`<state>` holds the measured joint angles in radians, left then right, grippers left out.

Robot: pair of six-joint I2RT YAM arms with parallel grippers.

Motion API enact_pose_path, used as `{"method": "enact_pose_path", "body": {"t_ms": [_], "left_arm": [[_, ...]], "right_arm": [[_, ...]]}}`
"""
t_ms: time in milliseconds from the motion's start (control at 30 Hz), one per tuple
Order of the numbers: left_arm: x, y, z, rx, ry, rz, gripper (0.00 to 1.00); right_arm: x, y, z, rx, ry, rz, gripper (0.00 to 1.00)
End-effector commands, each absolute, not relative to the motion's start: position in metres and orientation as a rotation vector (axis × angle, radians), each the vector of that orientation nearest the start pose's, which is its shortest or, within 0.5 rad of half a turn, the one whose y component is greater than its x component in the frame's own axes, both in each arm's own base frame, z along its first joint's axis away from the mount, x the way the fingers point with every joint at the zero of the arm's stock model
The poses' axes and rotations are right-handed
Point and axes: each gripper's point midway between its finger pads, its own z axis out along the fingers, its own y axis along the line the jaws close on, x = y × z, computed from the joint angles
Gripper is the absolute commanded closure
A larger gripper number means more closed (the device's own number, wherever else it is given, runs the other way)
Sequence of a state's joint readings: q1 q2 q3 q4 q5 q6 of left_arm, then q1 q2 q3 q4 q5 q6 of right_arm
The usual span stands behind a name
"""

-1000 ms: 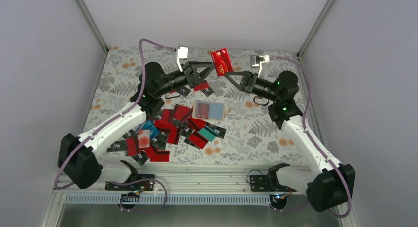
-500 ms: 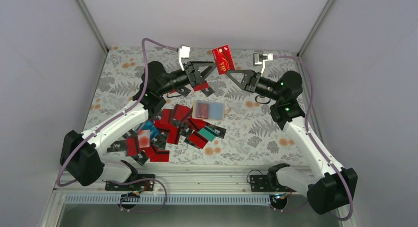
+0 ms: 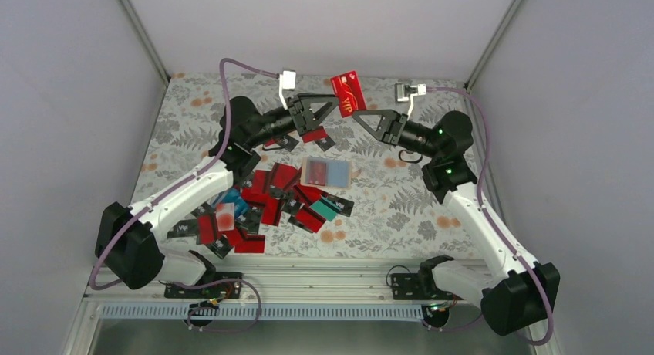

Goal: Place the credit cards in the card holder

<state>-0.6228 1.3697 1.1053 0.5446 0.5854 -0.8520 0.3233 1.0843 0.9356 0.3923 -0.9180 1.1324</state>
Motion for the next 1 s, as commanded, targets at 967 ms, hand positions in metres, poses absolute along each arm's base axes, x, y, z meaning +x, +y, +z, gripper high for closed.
{"method": "enact_pose_path", "body": {"t_ms": [967], "left_arm": [[0.339,-0.307,0.308,0.260,1.947,-1.124,0.97]], "right_arm": [[0.299,0.223,0.336,-0.205,1.965,1.312,0.58]]}}
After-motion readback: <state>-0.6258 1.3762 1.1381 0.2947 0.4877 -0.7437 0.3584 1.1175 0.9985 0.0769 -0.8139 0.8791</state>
